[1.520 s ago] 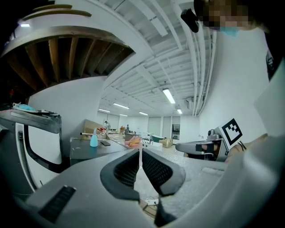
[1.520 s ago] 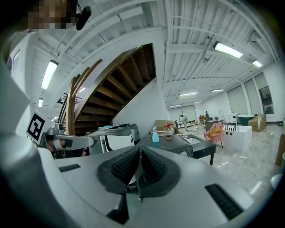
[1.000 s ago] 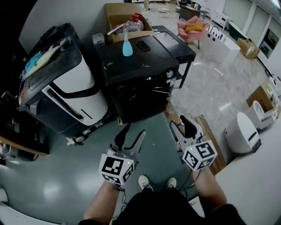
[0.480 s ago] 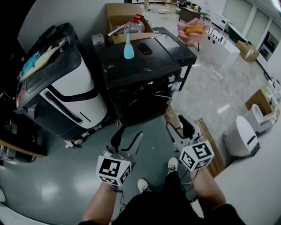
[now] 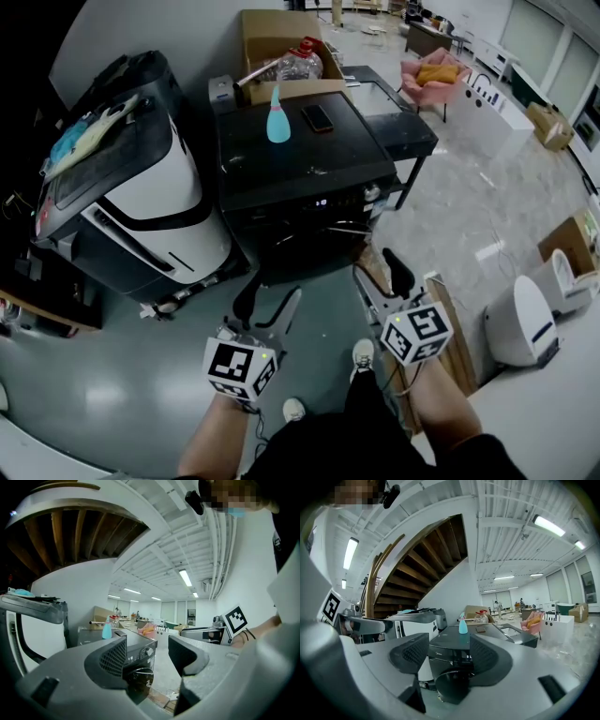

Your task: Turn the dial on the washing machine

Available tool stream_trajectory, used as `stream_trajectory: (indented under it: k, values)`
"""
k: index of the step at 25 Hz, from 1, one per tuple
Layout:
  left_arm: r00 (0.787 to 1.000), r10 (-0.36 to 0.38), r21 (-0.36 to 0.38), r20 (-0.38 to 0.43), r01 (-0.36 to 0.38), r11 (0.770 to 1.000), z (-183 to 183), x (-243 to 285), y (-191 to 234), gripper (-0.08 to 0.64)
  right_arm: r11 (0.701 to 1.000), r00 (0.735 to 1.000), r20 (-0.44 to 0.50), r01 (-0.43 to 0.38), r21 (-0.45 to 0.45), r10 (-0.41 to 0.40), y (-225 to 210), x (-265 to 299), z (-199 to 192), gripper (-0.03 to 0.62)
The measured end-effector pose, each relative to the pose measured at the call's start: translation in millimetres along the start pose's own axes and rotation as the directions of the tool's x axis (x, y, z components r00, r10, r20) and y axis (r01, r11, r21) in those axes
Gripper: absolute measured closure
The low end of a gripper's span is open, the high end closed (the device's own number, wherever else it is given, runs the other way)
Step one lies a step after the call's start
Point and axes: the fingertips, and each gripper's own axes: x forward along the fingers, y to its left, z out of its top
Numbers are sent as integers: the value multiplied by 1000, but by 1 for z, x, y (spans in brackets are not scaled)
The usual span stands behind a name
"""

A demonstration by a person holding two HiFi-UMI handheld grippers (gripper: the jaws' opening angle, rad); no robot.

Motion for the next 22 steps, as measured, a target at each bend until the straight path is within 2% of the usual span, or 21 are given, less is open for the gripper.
stream_trajectory:
  k: [10,22]
  values:
    - [996,90,-7,-13,-90,996,11,119,-14,299,998,998,-27,-62,13,62,-123,64,8,330]
    - [985,162,1,-50,-162,987,17,211,-30,299,991,990,-63,-123,44,126,-220,114,-5,331]
